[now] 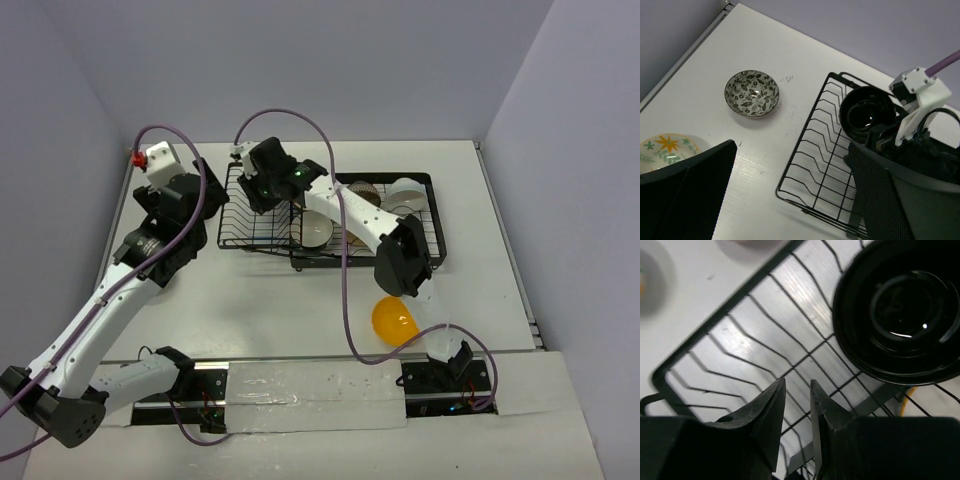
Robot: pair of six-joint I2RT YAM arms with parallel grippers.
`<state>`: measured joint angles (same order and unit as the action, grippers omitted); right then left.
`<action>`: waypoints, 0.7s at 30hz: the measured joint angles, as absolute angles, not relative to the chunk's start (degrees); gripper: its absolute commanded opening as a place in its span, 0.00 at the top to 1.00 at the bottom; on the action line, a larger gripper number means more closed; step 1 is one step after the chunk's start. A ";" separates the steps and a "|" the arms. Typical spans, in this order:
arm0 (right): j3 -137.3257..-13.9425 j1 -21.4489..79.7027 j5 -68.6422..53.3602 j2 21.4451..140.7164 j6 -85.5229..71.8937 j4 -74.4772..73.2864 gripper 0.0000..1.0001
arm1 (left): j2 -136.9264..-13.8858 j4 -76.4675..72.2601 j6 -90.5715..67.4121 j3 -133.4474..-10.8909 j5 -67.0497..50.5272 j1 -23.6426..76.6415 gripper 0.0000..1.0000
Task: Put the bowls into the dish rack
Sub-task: Pick up the bowl from the dish rack.
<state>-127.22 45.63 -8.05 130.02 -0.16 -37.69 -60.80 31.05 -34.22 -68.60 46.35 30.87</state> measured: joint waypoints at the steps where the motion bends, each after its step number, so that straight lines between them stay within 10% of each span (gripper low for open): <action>1: -127.46 45.63 -6.94 130.56 0.10 -38.09 0.65 | -60.53 30.79 -33.74 -67.64 46.35 30.87 0.01; 21: -135.35 41.98 13.15 134.58 4.67 -32.08 0.49 | -60.99 26.98 -31.99 -63.70 36.45 25.80 0.01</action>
<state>-135.35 41.98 13.15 134.58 4.67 -32.08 -60.99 26.98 -31.99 -63.70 36.45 25.80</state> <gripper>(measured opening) 0.498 0.993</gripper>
